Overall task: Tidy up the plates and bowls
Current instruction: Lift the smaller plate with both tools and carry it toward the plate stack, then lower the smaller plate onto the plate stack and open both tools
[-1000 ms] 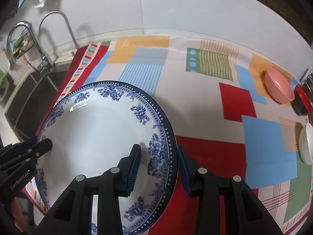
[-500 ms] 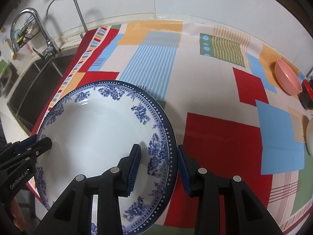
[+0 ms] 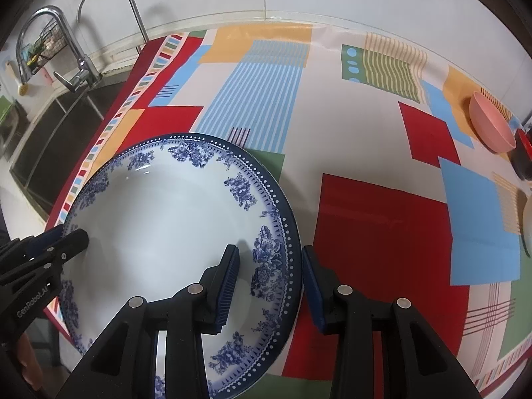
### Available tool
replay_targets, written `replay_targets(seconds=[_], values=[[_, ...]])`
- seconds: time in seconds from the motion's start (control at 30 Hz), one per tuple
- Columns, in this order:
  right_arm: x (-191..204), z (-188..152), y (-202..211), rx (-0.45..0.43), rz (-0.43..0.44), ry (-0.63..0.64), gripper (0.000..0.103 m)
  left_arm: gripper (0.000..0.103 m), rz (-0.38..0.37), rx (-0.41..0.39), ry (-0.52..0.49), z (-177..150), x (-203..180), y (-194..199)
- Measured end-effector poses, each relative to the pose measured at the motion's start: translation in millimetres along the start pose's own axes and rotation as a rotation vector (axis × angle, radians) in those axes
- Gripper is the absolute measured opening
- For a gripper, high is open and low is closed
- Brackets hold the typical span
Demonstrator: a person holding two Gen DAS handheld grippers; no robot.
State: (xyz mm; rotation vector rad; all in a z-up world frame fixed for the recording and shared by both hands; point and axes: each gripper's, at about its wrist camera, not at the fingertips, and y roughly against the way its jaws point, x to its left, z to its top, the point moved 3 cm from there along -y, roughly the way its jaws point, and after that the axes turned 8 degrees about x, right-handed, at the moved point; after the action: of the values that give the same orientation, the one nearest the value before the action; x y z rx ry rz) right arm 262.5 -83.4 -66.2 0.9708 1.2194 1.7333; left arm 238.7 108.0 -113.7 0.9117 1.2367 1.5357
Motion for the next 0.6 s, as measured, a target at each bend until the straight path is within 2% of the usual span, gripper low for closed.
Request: replay_targets(seconds=[0.33, 0.43, 0.53, 0.6], values=[[1.6, 0.4, -1.2, 0.001, -0.005, 0.014, 0.041, 0.036, -0.003, 0.001, 0.01, -0.9, 0.0, -2.7], [3.0, -0.2, -1.5, 0.003, 0.003, 0.022, 0.046, 0.041, -0.002, -0.004, 0.007, -0.9, -0.9, -2.5], [4.3, -0.4, -1.2, 0.004, 0.008, 0.03, 0.048, 0.05, 0.0, -0.017, 0.005, -0.7, -0.2, 1.8], [3.3, -0.2, -1.4, 0.005, 0.015, 0.027, 0.048, 0.051, 0.007, -0.03, 0.001, -0.3, -1.4, 5.2]])
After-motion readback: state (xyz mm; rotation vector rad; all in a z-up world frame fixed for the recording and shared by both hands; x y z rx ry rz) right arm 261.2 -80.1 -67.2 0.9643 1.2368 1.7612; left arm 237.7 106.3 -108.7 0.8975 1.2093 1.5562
